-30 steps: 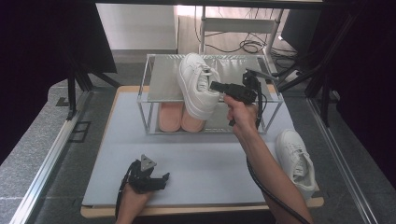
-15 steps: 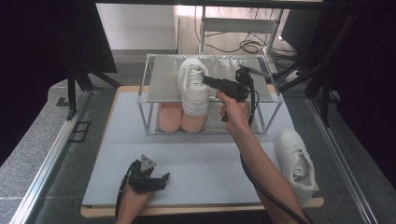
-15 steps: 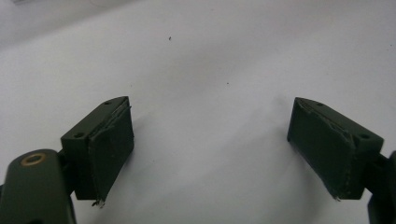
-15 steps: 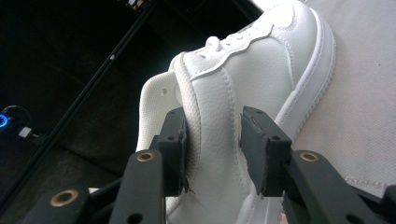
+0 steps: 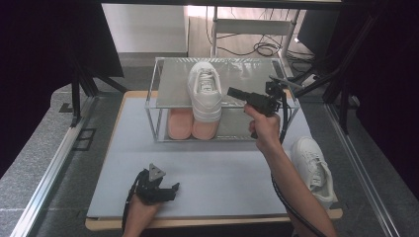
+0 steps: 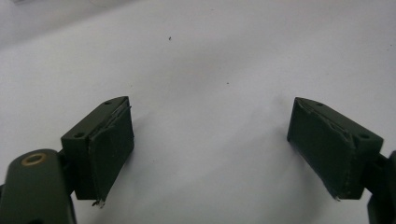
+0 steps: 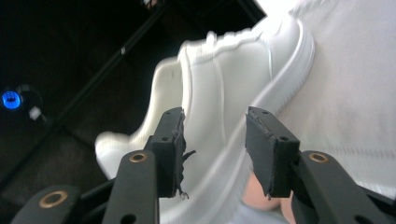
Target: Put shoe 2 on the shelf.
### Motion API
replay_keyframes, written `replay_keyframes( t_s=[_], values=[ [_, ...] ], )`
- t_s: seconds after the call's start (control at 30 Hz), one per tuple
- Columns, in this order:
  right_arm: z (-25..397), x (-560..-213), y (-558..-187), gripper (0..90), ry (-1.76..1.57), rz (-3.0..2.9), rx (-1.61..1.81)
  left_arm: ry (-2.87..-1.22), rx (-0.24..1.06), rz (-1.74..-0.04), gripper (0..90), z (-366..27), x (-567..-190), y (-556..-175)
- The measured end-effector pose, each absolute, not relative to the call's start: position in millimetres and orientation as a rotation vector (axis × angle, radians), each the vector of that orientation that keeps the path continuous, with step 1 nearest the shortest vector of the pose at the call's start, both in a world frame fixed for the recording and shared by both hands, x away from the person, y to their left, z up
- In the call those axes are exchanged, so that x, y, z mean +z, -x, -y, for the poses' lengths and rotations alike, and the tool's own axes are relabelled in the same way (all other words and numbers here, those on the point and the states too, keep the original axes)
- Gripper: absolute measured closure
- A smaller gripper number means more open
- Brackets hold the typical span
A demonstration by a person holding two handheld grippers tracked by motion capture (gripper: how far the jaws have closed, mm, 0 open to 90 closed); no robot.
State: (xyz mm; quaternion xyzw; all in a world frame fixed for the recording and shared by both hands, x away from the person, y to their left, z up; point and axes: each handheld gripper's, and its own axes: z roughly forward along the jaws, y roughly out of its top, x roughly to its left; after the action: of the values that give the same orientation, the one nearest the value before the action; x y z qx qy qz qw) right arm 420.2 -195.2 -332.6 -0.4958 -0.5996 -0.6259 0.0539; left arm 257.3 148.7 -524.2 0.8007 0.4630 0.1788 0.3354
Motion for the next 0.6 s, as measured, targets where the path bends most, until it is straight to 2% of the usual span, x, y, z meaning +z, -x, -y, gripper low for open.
replay_keyframes(
  t_s=[0.17,0.37,0.6],
  values=[
    [193,-342,-399,69.3,1.416,2.030,-1.910,-2.089,0.467,-1.208,14.8,-149,-524,-257],
    [177,-352,-369,88.3,1.252,2.279,-1.906,-2.088,0.467,-1.208,14.8,-149,-524,-257],
    [158,-362,-356,90.0,1.153,2.376,-1.889,-2.088,0.467,-1.208,14.8,-149,-524,-257]
  ],
)
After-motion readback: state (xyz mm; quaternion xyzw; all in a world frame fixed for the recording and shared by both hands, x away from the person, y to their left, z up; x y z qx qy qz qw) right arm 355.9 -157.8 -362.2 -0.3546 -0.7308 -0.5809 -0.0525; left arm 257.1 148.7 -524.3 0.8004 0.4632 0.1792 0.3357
